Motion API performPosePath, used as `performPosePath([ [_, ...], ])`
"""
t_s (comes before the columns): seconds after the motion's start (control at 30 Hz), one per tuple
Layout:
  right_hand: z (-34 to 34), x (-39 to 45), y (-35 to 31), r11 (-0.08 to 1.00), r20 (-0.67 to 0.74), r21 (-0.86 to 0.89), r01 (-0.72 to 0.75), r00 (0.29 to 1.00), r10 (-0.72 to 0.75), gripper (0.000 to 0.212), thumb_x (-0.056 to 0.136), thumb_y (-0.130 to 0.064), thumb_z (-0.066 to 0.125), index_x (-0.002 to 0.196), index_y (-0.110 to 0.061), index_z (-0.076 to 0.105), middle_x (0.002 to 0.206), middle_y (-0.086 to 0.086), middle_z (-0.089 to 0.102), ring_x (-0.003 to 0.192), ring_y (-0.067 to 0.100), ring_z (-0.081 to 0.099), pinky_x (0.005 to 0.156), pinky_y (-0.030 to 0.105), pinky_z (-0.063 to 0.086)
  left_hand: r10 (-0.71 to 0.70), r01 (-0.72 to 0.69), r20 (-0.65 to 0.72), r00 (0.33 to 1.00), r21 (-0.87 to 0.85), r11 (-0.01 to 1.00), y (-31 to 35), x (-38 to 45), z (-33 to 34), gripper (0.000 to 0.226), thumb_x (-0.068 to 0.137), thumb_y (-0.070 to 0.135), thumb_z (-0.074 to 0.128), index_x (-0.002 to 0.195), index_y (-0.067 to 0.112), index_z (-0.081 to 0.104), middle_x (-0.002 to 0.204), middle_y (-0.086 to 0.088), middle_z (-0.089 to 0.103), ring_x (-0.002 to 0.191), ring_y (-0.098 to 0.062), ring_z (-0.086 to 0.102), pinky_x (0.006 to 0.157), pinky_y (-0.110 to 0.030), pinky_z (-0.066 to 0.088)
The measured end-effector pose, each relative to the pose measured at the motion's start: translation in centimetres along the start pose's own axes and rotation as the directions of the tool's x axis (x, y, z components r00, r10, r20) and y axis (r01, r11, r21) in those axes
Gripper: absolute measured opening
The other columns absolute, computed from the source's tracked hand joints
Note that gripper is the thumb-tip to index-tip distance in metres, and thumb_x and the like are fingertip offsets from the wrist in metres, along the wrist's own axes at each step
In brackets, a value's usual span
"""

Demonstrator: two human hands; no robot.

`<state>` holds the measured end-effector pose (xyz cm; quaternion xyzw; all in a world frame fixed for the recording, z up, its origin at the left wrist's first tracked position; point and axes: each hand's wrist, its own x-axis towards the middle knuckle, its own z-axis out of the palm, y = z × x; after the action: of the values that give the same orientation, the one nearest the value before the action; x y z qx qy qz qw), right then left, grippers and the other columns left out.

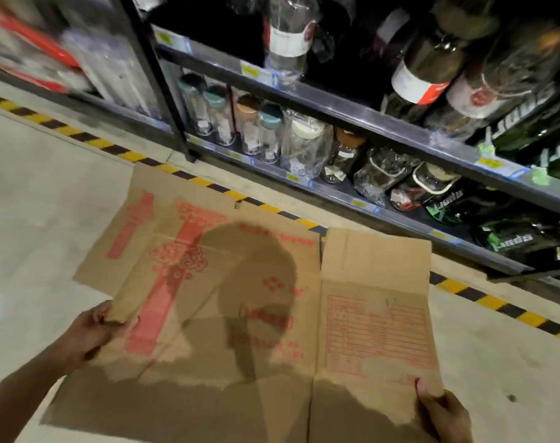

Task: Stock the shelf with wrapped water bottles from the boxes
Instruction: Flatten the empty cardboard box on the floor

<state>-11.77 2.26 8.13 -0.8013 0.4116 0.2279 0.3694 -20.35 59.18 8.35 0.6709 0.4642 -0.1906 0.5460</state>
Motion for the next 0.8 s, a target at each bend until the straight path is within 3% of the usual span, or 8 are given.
performPosePath([
  [0.23,13.3,-1.5,-5.3,0.999,-0.003,-0.045,0.007,1.0,-0.007,0.042,0.073,-0.05,0.074,0.086,-0.011,0.063,0.083,0.014,0.068,0.078,0.035,0.063,0.079,0.048,0.055,-0.021,0.016,-0.081,0.996,-0.058,0.998,0.6,7.1,-13.1,0.041,0.056,0.022,0.086,0.094,0.02,0.07,0.095,-0.019,0.071,0.088,-0.038,0.066,0.085,-0.056,0.048],
  [0.3,16.9,-3.0,-7.0,1.0,-0.017,-0.006,0.01,1.0,-0.01,0.042,0.076,-0.045,0.073,0.092,-0.007,0.063,0.087,0.016,0.067,0.08,0.036,0.063,0.078,0.047,0.055,0.013,-0.015,-0.049,0.999,-0.041,0.999,2.1,10.7,-15.2,0.047,0.055,0.022,0.088,0.097,0.015,0.069,0.093,-0.018,0.071,0.081,-0.032,0.067,0.079,-0.047,0.052],
  [0.4,22.3,-4.3,-8.6,0.996,-0.071,0.082,0.02,0.997,-0.015,0.039,0.08,-0.037,0.072,0.095,-0.003,0.06,0.089,0.016,0.063,0.084,0.034,0.06,0.079,0.043,0.052,0.057,-0.057,-0.011,0.998,-0.012,0.998,3.7,15.9,-17.5,0.034,0.072,0.002,0.073,0.104,0.003,0.062,0.089,-0.017,0.066,0.062,-0.019,0.064,0.051,-0.021,0.05],
  [0.47,25.7,-4.4,-8.8,0.996,-0.1,0.089,0.027,0.995,-0.018,0.037,0.082,-0.035,0.071,0.097,-0.004,0.058,0.091,0.015,0.06,0.085,0.034,0.057,0.082,0.044,0.05,0.055,-0.055,0.0,0.999,0.019,0.998,4.2,20.0,-19.1,0.032,0.077,-0.006,0.067,0.108,0.001,0.061,0.09,-0.017,0.063,0.066,-0.022,0.061,0.045,-0.015,0.047],
  [0.6,31.5,-3.1,-8.6,0.999,-0.131,0.04,-0.033,0.991,0.038,0.04,0.082,-0.04,0.068,0.096,-0.006,0.055,0.092,0.014,0.059,0.088,0.036,0.055,0.088,0.05,0.048,0.076,-0.077,0.007,0.997,0.069,0.995,3.6,26.4,-19.6,0.037,0.071,0.002,0.077,0.106,0.007,0.063,0.088,-0.015,0.067,0.071,-0.025,0.06,0.047,-0.017,0.05],
  [0.67,33.6,-1.1,-7.7,0.998,-0.149,-0.018,-0.067,0.987,0.064,0.042,0.083,-0.044,0.066,0.096,-0.005,0.055,0.092,0.014,0.059,0.09,0.037,0.056,0.09,0.053,0.047,0.058,-0.059,0.014,0.998,0.073,0.996,2.5,29.1,-19.0,0.05,0.057,0.014,0.088,0.101,0.013,0.065,0.087,-0.011,0.069,0.072,-0.026,0.063,0.05,-0.018,0.053],
  [0.73,35.5,1.0,-7.1,0.993,-0.15,-0.092,-0.073,0.987,0.058,0.041,0.085,-0.043,0.063,0.095,-0.004,0.054,0.092,0.015,0.058,0.088,0.035,0.054,0.088,0.051,0.047,0.07,-0.076,0.057,0.996,0.112,0.991,0.8,32.3,-17.8,0.063,0.04,0.025,0.088,0.098,0.014,0.065,0.089,-0.014,0.07,0.076,-0.027,0.064,0.062,-0.026,0.057],
  [0.8,37.2,3.4,-5.7,0.975,-0.122,-0.193,-0.112,0.989,0.089,0.044,0.087,-0.045,0.06,0.097,-0.002,0.055,0.095,0.016,0.059,0.088,0.034,0.054,0.085,0.045,0.046,0.066,-0.067,0.007,0.998,0.159,0.985,-1.5,35.2,-17.3,0.062,0.04,0.027,0.083,0.096,0.007,0.063,0.089,-0.019,0.069,0.076,-0.026,0.063,0.069,-0.032,0.054],
])
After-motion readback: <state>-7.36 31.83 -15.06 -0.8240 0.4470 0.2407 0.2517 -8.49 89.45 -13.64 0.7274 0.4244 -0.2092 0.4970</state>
